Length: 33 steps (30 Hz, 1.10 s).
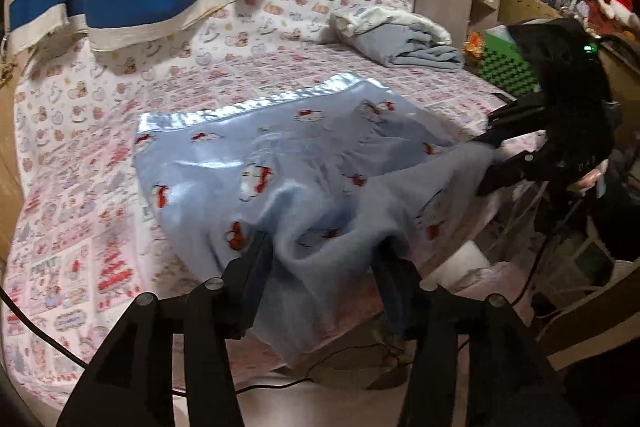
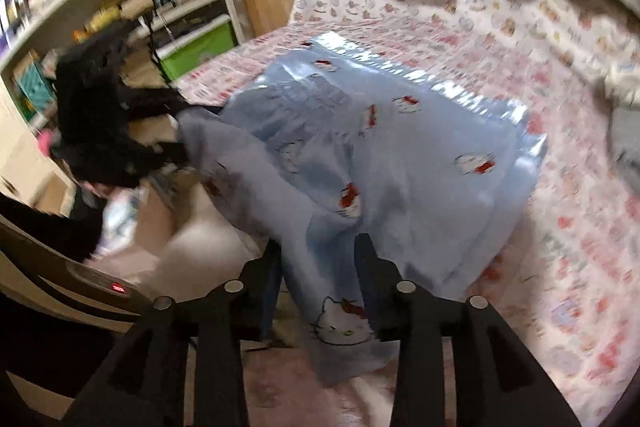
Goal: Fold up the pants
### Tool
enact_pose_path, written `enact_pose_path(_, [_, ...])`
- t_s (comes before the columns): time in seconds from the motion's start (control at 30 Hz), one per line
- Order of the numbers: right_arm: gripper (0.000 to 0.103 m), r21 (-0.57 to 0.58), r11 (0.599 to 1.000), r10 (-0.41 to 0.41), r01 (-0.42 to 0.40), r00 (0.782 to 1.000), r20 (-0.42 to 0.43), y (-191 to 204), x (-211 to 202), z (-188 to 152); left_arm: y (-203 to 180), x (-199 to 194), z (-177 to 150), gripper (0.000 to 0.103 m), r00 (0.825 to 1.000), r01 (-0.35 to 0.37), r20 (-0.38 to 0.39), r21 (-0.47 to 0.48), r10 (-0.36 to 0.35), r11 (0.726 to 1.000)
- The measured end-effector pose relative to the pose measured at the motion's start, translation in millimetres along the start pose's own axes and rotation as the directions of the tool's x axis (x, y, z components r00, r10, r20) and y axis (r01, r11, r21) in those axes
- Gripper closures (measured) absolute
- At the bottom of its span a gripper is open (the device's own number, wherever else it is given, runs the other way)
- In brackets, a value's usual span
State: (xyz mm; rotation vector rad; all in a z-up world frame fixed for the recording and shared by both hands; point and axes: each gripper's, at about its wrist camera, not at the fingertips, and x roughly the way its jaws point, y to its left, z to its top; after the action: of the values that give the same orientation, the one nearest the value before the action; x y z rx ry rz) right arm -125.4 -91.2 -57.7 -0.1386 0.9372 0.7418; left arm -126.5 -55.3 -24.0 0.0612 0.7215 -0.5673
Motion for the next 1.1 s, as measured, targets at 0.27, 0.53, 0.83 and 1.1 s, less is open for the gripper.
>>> enact_pose_path(0.27, [0.049,0.074,0.997,0.025,-0.027,0.999,0.034,-4.9,-4.1,-6.4,14.2,-10.1,-2.8,0.047,0.998,0.057,-0.008,-0.071,-0.058,0.996])
enact_pose_path(0.53, [0.041,0.117,0.984,-0.149,0.133,0.978,0.145,-17.8,-45.7,-3.8,25.3,-46.4,2.0,0.037,0.992,-0.041,0.116,-0.1,0.053,0.994])
enact_pose_path(0.83, [0.061,0.046,0.986,-0.161,0.162,0.987,-0.023,-8.7,-0.1,-21.6,38.4,-11.6,-9.4,0.048,0.995,-0.105,-0.009,-0.121,0.104,0.987])
enact_pose_path(1.1, [0.08,0.021,0.987,-0.156,0.156,0.988,-0.008,-6.2,-2.3,-33.3,39.6,-5.0,-26.5,0.087,0.998,-0.057,-0.046,-0.158,0.05,0.986])
